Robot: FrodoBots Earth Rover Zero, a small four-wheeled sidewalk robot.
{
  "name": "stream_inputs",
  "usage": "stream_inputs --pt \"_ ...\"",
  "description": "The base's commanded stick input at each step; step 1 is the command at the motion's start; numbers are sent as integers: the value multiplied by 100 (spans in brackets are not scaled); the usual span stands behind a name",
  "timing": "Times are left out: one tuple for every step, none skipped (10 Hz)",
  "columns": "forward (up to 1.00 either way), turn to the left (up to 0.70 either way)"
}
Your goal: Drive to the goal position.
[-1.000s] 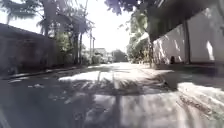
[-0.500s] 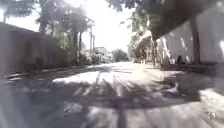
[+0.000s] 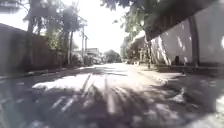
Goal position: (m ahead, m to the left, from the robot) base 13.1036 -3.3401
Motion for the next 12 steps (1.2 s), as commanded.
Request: stream_inputs --pt "100 -31" --pt "100 -31" --pt "100 -29" --pt "100 -7" --pt "100 9" --pt "100 3" --pt "100 -28" --pt "100 -31" --pt "100 -31" --pt "100 -31" --pt "100 2" --pt "100 8"
